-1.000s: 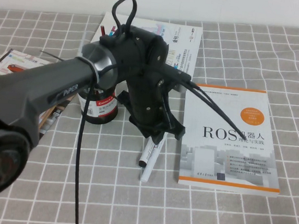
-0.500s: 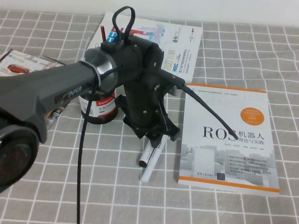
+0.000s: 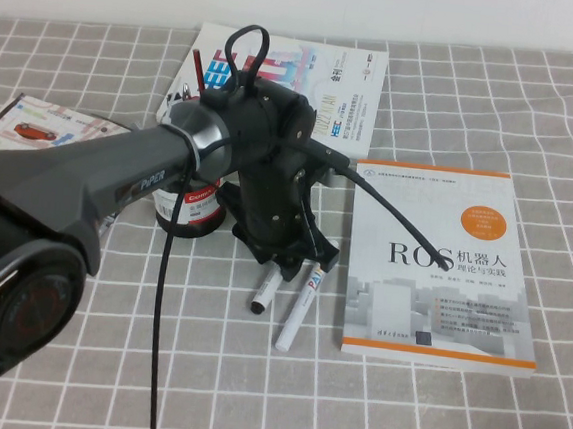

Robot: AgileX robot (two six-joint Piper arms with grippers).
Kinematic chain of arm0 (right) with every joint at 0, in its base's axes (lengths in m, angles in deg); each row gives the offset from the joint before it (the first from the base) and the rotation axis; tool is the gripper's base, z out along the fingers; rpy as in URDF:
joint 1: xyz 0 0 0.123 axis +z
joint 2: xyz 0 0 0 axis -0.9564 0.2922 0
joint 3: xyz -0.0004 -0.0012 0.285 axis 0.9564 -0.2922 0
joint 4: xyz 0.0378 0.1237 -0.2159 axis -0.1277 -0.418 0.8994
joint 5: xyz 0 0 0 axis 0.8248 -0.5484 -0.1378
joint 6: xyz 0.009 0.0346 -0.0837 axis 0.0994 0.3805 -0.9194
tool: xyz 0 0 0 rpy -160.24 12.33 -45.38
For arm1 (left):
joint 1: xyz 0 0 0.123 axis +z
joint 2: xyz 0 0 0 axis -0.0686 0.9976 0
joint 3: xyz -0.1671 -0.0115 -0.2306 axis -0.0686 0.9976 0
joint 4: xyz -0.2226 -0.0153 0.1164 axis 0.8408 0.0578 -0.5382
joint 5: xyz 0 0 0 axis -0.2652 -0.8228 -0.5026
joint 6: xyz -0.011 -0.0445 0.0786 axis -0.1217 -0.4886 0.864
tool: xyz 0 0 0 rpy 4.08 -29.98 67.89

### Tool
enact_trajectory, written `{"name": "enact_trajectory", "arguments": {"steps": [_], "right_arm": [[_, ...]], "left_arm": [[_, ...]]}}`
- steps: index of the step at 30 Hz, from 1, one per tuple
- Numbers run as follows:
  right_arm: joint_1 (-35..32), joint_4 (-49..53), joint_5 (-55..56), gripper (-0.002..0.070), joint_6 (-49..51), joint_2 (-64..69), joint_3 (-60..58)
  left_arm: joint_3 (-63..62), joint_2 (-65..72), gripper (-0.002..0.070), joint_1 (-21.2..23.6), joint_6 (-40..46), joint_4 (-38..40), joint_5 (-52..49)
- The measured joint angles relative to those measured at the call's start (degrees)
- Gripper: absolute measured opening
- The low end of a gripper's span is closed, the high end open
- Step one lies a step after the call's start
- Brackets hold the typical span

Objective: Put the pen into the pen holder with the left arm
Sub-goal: Pick up the pen on the table

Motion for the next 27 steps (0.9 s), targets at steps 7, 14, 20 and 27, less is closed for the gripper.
{"name": "enact_trajectory", "arguments": {"steps": [7,14,20,27], "right_arm": [[0.0,0.0,0.0,-0.0015,0.0,0.0,0.0],[0.0,0.0,0.0,-0.0015,0.0,0.0,0.0],[0.0,0.0,0.0,-0.0015,0.0,0.0,0.0],[0.0,0.0,0.0,-0.0015,0.0,0.0,0.0]], "left_arm": [[0.0,0.0,0.012,0.1,0.0,-0.12,-0.66],[0.0,-0.53,0.0119,-0.39,0.43,0.6,-2.04],[0.75,-7.06,0.0119,-0.49,2.54,2.89,0.23],[12.56,-24.67,0.0119,-0.49,2.93,3.34,13.09]]}}
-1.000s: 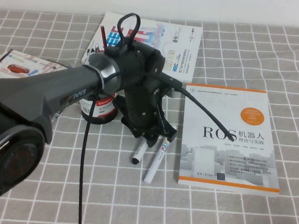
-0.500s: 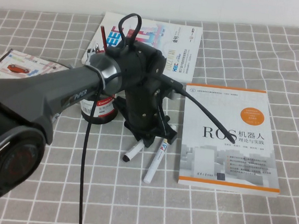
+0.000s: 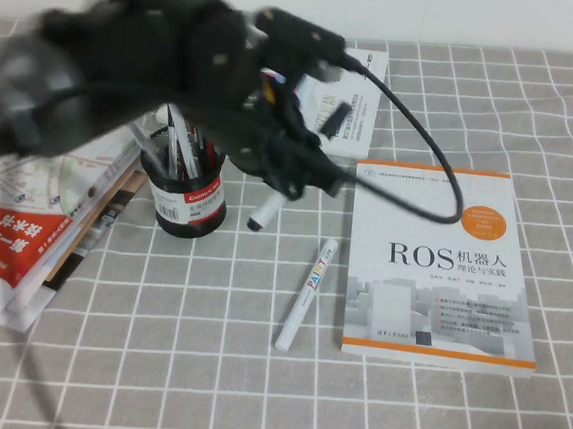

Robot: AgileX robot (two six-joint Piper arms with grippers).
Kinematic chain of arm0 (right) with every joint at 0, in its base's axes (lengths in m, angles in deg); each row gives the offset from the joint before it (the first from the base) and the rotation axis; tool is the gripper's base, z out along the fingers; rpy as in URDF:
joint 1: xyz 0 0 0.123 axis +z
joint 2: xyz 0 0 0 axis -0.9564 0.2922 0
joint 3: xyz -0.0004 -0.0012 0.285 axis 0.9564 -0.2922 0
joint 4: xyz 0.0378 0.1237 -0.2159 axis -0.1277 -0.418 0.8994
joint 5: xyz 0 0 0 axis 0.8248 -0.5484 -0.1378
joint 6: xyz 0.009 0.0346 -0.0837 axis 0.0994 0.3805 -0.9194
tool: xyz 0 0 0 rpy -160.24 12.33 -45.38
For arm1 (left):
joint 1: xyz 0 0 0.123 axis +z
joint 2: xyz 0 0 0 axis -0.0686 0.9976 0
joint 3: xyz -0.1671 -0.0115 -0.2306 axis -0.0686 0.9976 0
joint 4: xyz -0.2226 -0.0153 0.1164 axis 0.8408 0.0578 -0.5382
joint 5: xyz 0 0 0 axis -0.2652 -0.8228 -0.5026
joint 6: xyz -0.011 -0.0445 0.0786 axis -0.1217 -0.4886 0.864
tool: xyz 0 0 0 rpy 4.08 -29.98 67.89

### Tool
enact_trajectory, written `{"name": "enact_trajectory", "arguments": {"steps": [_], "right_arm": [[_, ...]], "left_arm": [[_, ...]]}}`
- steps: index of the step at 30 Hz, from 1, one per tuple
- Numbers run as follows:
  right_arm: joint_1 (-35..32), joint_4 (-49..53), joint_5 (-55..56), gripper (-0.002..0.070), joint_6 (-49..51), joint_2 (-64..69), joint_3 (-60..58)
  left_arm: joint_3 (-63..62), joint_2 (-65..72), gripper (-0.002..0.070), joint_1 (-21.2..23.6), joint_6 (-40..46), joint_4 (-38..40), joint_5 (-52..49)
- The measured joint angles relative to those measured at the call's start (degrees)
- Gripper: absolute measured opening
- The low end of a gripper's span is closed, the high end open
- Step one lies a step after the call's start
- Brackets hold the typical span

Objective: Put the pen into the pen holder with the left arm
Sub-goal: Place the pen onto the pen holder

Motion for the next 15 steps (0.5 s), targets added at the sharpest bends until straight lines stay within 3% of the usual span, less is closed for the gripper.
{"name": "enact_trajectory", "arguments": {"steps": [4,9,15], "right_arm": [[0.0,0.0,0.0,-0.0015,0.0,0.0,0.0],[0.0,0.0,0.0,-0.0015,0.0,0.0,0.0],[0.0,0.0,0.0,-0.0015,0.0,0.0,0.0]], "left_arm": [[10.84,-11.1,0.0119,0.0,0.0,-0.75,11.09],[26.65,-22.47,0.0119,0.32,-0.39,-2.74,35.67],[40.51,-25.35,0.0119,3.96,-4.32,-2.74,60.46]]}}
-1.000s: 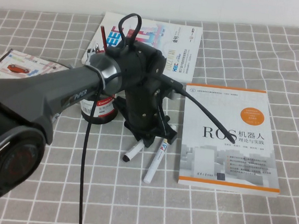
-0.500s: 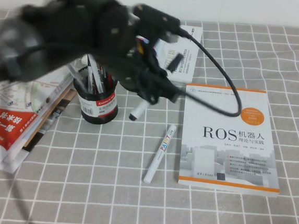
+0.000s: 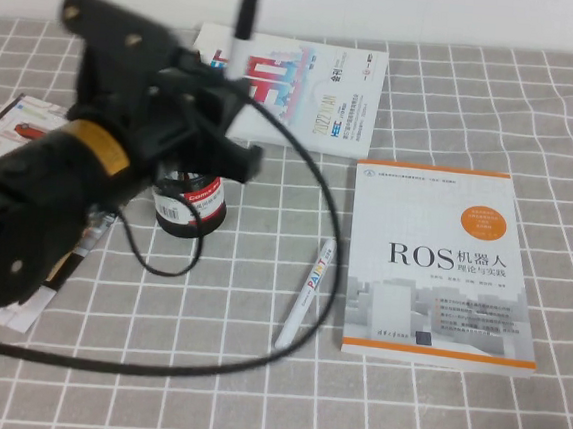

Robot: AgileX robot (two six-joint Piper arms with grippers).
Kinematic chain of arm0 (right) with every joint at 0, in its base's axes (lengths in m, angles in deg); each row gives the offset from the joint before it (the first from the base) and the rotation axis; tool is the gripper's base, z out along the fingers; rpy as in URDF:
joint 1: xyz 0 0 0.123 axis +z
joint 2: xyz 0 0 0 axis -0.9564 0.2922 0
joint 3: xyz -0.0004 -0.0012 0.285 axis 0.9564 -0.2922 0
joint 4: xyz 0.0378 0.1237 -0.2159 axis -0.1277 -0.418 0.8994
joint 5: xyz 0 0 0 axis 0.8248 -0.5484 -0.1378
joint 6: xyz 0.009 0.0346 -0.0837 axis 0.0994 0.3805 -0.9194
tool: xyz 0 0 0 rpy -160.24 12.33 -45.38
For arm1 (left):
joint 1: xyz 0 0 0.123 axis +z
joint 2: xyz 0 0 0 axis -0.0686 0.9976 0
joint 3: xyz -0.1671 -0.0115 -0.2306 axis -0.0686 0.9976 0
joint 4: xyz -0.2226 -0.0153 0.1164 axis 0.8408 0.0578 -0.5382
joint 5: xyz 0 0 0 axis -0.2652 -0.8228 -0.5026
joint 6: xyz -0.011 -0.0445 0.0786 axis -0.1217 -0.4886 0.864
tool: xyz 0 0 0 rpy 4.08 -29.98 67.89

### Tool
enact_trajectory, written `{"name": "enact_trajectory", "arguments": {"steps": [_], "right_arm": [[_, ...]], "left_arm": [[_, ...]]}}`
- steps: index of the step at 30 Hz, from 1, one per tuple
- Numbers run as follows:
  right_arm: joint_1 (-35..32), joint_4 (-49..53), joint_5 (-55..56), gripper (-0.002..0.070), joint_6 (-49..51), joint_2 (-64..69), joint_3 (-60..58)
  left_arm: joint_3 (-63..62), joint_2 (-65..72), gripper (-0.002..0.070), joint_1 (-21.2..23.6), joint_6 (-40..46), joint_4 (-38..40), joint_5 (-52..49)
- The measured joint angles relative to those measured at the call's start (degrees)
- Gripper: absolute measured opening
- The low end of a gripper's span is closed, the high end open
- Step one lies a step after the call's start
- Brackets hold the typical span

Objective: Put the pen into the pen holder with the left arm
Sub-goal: Place the pen onto the pen holder

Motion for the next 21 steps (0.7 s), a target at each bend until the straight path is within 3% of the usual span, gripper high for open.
{"name": "enact_trajectory", "arguments": {"steps": [7,21], "right_arm": [[0.0,0.0,0.0,-0.0015,0.0,0.0,0.0],[0.0,0.0,0.0,-0.0015,0.0,0.0,0.0]], "left_arm": [[3.33,3.26,0.0119,6.71,-6.18,0.0,10.29],[3.42,13.99,0.0119,8.07,-9.9,-0.43,20.07]]}}
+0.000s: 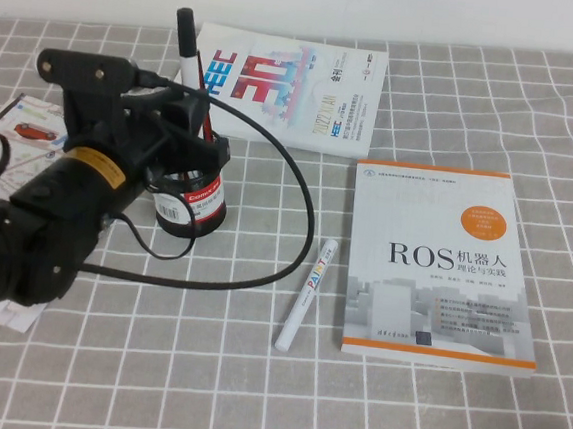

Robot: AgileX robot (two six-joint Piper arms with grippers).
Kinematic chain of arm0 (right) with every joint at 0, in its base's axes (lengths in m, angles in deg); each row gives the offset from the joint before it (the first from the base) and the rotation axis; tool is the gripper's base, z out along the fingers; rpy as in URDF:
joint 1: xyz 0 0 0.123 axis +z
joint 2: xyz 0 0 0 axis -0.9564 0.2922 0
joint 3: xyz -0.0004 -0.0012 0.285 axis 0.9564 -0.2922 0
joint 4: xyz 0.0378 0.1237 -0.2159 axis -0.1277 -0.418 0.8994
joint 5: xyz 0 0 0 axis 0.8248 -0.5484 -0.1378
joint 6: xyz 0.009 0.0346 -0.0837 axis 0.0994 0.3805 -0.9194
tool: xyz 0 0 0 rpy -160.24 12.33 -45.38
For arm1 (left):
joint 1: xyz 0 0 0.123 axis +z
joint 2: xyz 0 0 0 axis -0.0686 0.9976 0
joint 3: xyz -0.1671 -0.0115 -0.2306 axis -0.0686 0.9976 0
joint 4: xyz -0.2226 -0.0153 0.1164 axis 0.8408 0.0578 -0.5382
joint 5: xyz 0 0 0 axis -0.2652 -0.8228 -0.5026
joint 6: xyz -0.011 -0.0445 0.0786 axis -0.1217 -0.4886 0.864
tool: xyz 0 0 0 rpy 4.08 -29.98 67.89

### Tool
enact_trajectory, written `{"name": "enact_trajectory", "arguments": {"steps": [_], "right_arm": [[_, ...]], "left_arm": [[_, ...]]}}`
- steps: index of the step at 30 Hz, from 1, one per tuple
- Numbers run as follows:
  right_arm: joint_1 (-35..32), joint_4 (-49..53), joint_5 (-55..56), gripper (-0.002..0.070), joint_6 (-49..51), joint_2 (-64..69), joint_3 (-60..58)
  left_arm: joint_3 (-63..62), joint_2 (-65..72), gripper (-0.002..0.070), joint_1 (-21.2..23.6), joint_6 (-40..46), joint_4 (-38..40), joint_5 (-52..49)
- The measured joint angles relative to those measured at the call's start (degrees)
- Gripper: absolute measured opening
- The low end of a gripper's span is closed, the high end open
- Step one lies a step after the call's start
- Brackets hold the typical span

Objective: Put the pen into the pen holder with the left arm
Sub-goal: Place the pen onto the pen holder

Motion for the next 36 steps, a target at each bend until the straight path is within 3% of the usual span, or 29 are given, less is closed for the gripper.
{"name": "enact_trajectory", "arguments": {"steps": [10,36], "right_arm": [[0.0,0.0,0.0,-0.0015,0.0,0.0,0.0],[0.0,-0.5,0.0,-0.0015,0.0,0.0,0.0]], "left_arm": [[0.0,5.38,0.0119,0.08,-0.02,0.0,7.1],[0.0,8.22,0.0129,1.78,0.62,-2.82,8.89]]}}
